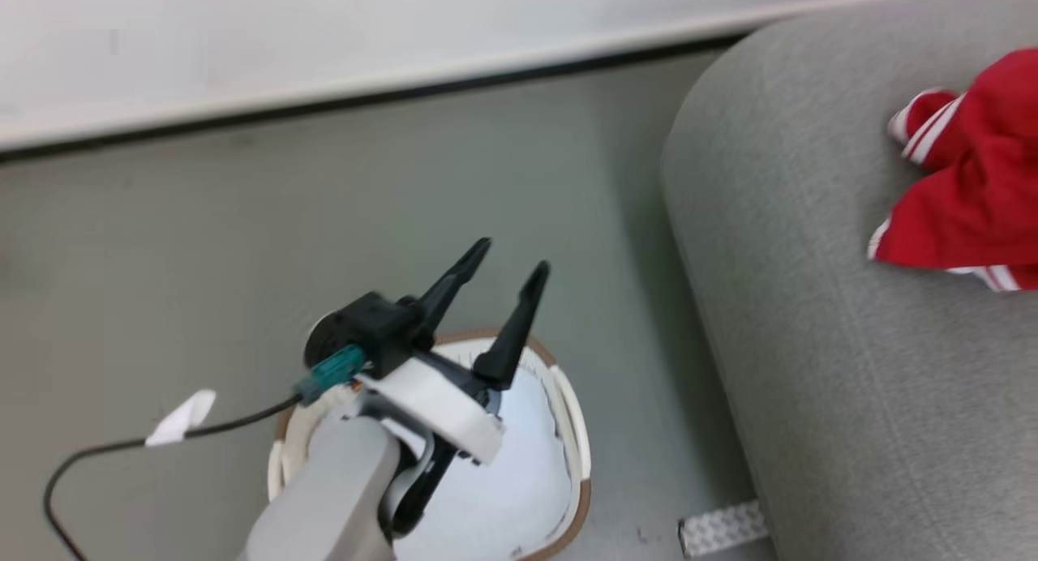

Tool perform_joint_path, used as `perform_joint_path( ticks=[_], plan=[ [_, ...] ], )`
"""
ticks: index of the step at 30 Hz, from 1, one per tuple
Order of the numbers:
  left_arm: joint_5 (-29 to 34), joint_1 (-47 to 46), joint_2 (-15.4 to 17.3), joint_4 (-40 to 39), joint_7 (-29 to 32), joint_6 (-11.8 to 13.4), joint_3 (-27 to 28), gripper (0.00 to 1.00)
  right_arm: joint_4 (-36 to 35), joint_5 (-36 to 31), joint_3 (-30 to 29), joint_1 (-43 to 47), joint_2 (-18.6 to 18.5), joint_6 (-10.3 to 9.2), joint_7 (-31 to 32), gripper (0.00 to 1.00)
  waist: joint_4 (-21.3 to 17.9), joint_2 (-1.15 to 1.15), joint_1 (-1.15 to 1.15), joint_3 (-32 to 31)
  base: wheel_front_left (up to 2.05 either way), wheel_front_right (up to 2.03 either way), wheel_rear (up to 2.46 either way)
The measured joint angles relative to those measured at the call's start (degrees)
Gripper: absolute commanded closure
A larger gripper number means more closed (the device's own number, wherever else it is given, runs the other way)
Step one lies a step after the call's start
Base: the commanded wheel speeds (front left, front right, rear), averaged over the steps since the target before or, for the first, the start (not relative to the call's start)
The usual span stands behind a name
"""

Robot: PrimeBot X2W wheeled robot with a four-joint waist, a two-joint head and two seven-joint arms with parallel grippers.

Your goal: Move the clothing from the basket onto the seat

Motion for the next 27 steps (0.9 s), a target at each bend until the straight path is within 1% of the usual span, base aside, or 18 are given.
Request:
perform_joint_path(
  ticks=[4,7,12,14,17,19,23,25,27],
  plan=[
    [-0.5,3.5,0.0,-0.6,0.0,0.6,3.4,0.00,-4.8,2.8,4.4,2.2,-1.2,0.00,0.3,0.00,-0.4,0.00,0.00,-4.7,0.00,0.00,0.00],
    [-0.5,6.1,0.4,-1.4,0.0,1.1,6.3,0.00,-8.7,4.7,6.6,3.4,-3.1,0.00,-1.3,0.00,-0.5,0.00,-0.01,-8.3,0.00,0.00,0.00],
    [-0.5,10.0,1.1,-2.6,0.0,2.1,10.7,0.00,-14.4,6.4,8.7,5.7,-4.6,0.00,-4.9,0.00,0.2,0.00,-0.02,-13.9,0.00,0.00,0.00],
    [-0.6,11.5,1.4,-2.9,0.0,2.6,12.5,0.00,-16.5,8.2,7.8,7.0,-4.4,0.00,-7.2,0.00,0.8,0.00,-0.02,-15.9,0.00,0.00,0.00],
    [-0.8,14.0,1.3,-3.5,0.0,2.8,14.6,0.00,-19.4,8.9,6.8,9.6,-3.4,0.00,-10.1,0.00,2.0,0.00,-0.02,-18.4,0.00,0.00,0.00],
    [-0.3,15.3,1.8,-3.9,0.0,3.5,15.5,0.00,-21.2,9.4,5.3,11.5,-2.7,0.00,-11.8,0.00,3.2,0.00,-0.02,-19.6,0.00,0.00,0.00],
    [-0.3,18.6,1.8,-4.8,0.0,4.8,18.3,0.00,-25.2,10.8,1.7,16.1,0.2,0.00,-15.7,0.00,5.5,0.00,-0.02,-21.3,0.00,0.00,0.00],
    [-0.3,20.4,1.6,-5.0,0.0,5.5,19.6,0.00,-26.1,10.2,-0.7,18.5,1.0,0.00,-18.0,0.00,6.7,0.00,-0.02,-21.9,0.00,0.00,0.00],
    [-0.3,21.8,1.2,-5.4,0.0,6.1,20.7,0.00,-27.2,9.4,-3.4,21.5,3.1,-0.01,-20.2,0.00,7.7,0.00,-0.02,-22.3,0.00,0.00,0.00]
  ],
)
